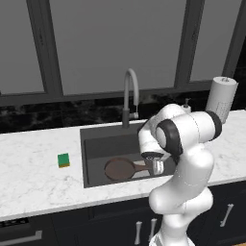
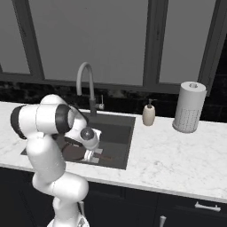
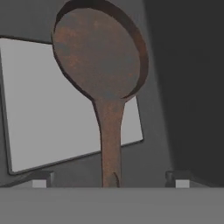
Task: Pick the pan and sponge and place them into the sink. Then turn on the water.
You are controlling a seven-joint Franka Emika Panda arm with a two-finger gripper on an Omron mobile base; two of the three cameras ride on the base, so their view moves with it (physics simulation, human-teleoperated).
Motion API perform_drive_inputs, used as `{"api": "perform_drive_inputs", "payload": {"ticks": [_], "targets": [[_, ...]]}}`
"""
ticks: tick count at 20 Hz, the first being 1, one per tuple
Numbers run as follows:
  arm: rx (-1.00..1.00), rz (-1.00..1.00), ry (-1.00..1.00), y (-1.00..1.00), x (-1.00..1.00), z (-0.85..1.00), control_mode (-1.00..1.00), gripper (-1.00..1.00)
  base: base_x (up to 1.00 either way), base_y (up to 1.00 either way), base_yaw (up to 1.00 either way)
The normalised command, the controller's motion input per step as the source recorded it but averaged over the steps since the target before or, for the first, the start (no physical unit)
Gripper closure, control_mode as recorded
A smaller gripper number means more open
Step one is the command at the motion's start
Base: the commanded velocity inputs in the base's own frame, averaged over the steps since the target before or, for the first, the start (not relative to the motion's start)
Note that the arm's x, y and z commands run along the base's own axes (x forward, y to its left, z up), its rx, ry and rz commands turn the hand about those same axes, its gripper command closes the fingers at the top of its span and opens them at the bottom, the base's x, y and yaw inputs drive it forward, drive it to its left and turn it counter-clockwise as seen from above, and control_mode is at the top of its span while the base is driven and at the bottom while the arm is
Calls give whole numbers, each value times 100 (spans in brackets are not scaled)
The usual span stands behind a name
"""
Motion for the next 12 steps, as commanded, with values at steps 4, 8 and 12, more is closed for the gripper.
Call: {"api": "perform_drive_inputs", "payload": {"ticks": [4, 8, 12], "targets": [[0, 0, -7, -4, -1, 100, -100, -100, 0, 0, 0], [0, 0, -2, -10, -2, 100, -100, -100, 0, 0, 0], [0, 0, 0, -16, -9, 100, -100, -100, 0, 0, 0]]}}
